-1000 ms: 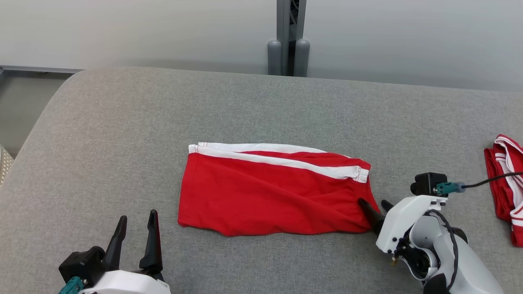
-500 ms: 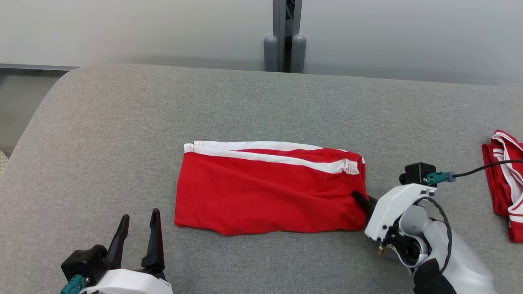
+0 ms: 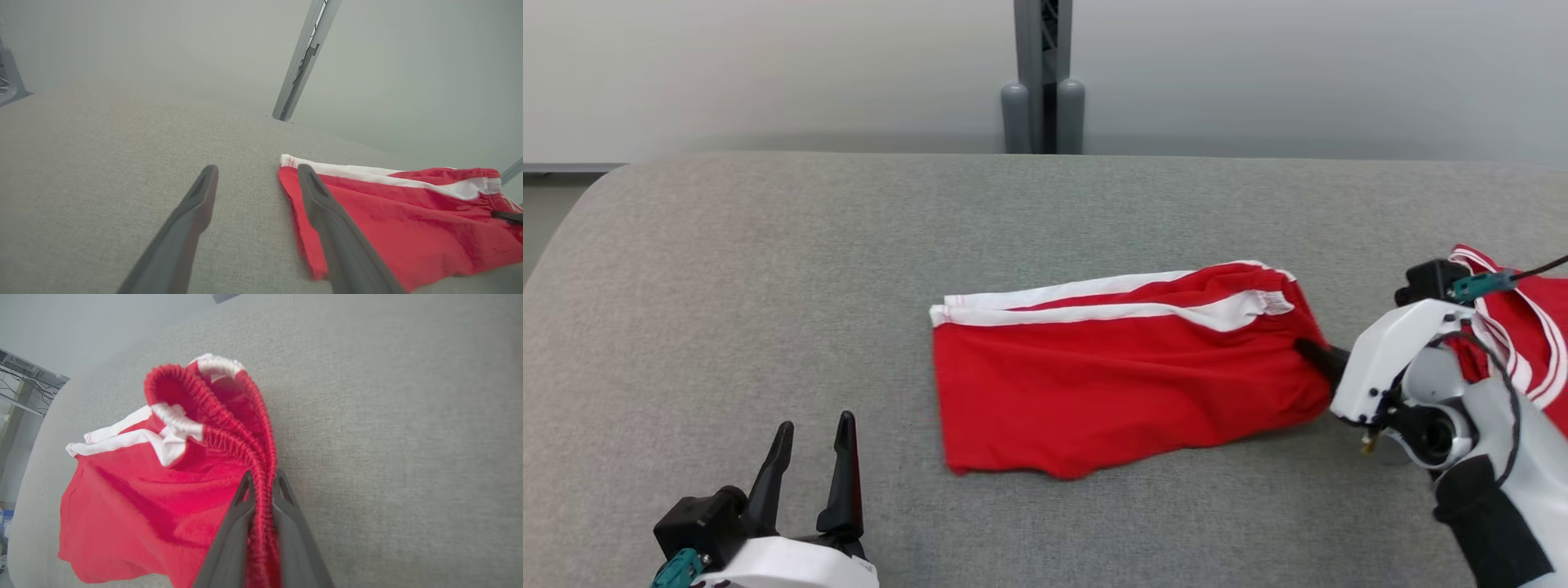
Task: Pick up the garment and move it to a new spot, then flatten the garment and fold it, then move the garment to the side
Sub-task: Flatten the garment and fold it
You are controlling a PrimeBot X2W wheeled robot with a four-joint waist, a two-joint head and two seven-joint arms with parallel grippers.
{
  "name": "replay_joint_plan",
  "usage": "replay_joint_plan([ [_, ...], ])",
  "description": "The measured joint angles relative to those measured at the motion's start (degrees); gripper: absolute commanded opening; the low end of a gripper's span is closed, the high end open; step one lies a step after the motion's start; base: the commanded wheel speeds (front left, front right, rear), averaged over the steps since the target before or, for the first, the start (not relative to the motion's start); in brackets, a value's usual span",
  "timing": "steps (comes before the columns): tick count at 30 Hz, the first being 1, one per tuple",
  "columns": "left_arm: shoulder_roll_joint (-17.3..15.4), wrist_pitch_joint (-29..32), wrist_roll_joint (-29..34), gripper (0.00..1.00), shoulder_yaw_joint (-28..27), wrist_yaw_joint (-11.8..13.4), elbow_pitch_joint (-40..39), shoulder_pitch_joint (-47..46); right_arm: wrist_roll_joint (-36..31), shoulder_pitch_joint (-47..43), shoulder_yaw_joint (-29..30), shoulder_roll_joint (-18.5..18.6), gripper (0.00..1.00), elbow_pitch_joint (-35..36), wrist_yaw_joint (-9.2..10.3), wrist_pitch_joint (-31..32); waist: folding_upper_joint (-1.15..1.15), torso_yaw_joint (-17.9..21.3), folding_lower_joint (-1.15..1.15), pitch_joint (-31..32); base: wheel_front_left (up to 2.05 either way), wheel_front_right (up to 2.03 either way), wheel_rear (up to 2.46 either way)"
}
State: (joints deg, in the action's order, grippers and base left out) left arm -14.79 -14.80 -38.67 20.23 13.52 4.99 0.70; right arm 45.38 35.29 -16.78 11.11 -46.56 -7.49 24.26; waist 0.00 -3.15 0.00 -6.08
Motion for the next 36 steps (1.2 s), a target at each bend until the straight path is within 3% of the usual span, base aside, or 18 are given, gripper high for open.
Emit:
replay_joint_plan([
  [7, 0.2, 0.1, 0.4, 1.00, 0.6, 0.1, -1.0, 0.0, -4.4, 2.4, 2.6, 4.2, 0.00, 0.1, 0.00, 2.5, 0.00, 2.9, 0.00, 0.3, 0.00, 0.00, 0.00],
  [12, 0.2, 0.1, 0.5, 1.00, 0.8, 0.1, -1.3, 0.0, -6.0, 2.2, 5.2, 4.7, 0.00, 1.0, 0.00, 4.0, 0.00, 3.8, 0.00, 0.6, 0.00, 0.00, 0.00],
  [20, -0.2, 0.2, 0.5, 1.00, 1.3, 0.0, -1.6, 0.0, -2.8, -0.8, 6.9, -0.1, 0.00, 7.5, 0.00, 8.1, 0.00, 4.4, 0.00, 1.2, 0.00, 0.00, 0.00],
  [29, -0.6, 0.7, 0.6, 1.00, 2.0, -0.1, -2.1, 0.0, -1.1, -4.4, 3.7, -3.3, 0.00, 20.2, 0.00, 11.5, 0.00, 3.0, 0.00, 2.1, 0.00, 0.00, 0.00],
  [36, -0.3, 0.7, 0.6, 1.00, 2.6, -0.5, -1.7, 0.0, -2.6, -5.1, 1.7, -6.8, 0.00, 22.4, 0.00, 12.1, 0.00, 0.7, 0.00, 2.5, 0.00, 0.00, 0.00],
])
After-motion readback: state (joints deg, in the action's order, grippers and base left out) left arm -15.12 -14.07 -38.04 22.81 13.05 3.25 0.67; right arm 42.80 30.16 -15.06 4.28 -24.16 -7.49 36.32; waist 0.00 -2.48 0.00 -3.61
